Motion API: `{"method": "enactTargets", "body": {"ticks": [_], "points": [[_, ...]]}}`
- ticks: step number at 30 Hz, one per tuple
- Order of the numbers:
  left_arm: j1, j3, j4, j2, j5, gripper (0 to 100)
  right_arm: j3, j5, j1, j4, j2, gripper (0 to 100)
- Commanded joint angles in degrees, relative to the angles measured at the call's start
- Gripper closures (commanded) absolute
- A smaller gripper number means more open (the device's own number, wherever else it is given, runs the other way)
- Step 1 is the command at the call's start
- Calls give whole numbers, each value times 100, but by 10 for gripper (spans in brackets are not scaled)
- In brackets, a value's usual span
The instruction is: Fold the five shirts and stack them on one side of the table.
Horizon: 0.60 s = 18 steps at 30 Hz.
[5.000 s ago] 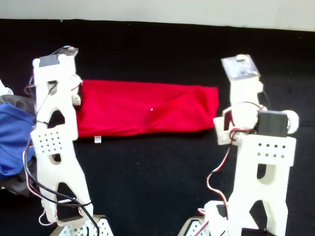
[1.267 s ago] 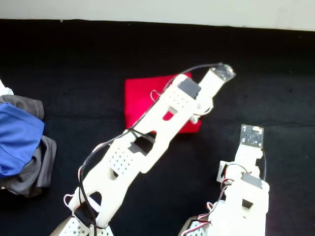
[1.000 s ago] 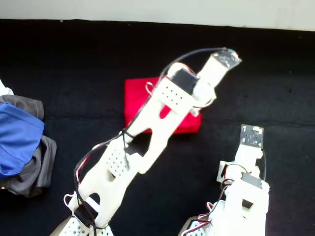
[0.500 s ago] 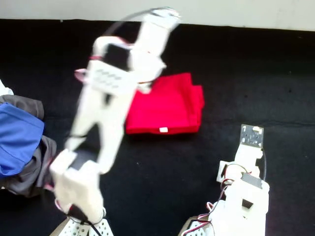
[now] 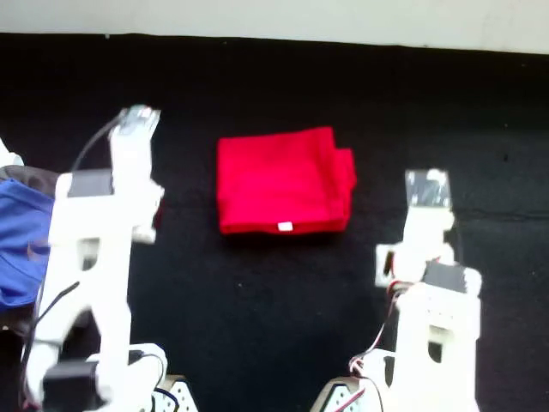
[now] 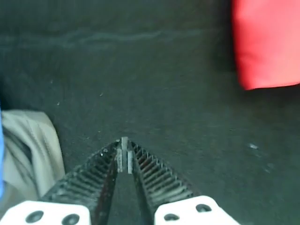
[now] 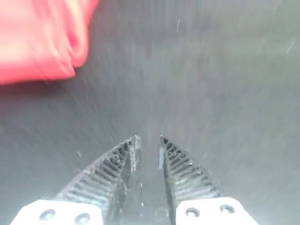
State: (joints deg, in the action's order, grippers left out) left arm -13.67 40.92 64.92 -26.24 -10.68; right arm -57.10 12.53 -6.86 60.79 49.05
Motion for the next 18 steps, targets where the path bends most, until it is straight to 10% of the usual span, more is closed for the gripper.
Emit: {"method": "enactTargets", "body": {"ticks": [1,18], "points": [[-295,1165,-791,-593,-70,991,1270,-35,365,382,-347,919],[-664,2422,-2462,154,-62,991,6343,-2268,1842,1578,-5613,719]]}}
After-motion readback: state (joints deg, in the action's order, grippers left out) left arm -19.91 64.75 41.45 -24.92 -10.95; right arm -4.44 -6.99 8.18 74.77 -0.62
